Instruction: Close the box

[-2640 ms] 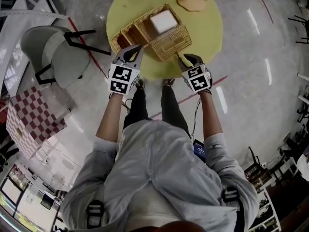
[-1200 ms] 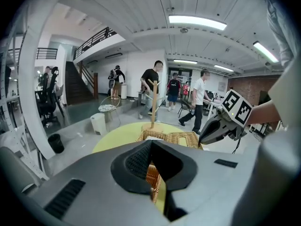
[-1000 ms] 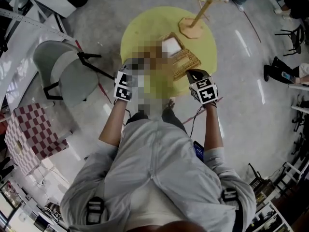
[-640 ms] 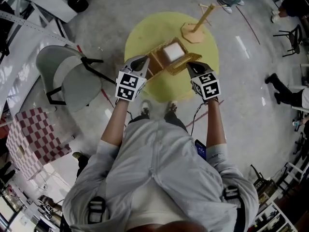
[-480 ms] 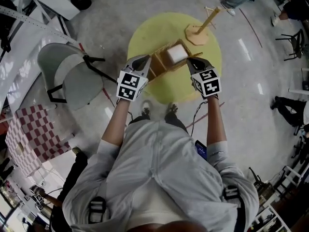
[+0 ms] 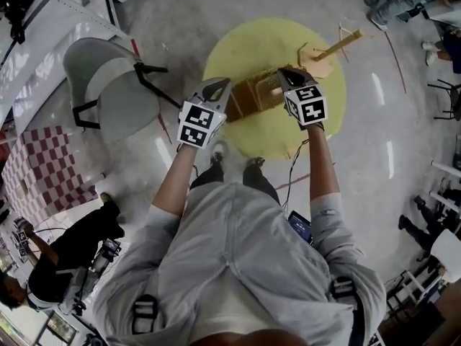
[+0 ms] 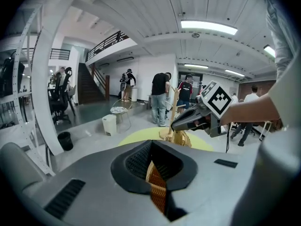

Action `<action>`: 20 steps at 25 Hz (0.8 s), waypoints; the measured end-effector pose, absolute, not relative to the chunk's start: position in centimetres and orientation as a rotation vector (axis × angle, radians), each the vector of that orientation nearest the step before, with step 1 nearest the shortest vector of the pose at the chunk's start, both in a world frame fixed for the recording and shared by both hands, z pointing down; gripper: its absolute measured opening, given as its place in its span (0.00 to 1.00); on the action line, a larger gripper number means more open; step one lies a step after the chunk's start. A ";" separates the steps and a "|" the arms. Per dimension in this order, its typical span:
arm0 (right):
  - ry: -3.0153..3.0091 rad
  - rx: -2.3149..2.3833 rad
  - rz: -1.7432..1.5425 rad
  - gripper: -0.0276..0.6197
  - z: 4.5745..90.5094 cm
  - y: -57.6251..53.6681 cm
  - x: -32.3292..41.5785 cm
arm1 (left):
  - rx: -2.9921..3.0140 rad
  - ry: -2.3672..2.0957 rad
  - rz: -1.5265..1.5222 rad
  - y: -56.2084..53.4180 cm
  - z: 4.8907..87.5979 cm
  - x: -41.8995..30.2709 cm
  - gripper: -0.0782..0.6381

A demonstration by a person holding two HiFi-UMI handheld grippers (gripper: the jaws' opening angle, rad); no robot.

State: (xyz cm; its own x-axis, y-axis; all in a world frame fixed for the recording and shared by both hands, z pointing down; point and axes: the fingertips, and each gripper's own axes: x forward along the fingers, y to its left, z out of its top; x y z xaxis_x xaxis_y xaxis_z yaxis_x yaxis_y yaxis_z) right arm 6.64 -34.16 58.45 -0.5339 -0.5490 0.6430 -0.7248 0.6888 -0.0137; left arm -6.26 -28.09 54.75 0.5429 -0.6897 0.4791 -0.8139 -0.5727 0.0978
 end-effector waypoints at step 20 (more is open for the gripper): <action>-2.184 0.800 0.480 0.09 69.0 -38.0 4.0 | 2.287 -1.378 0.595 -27.4 58.5 -8.8 0.15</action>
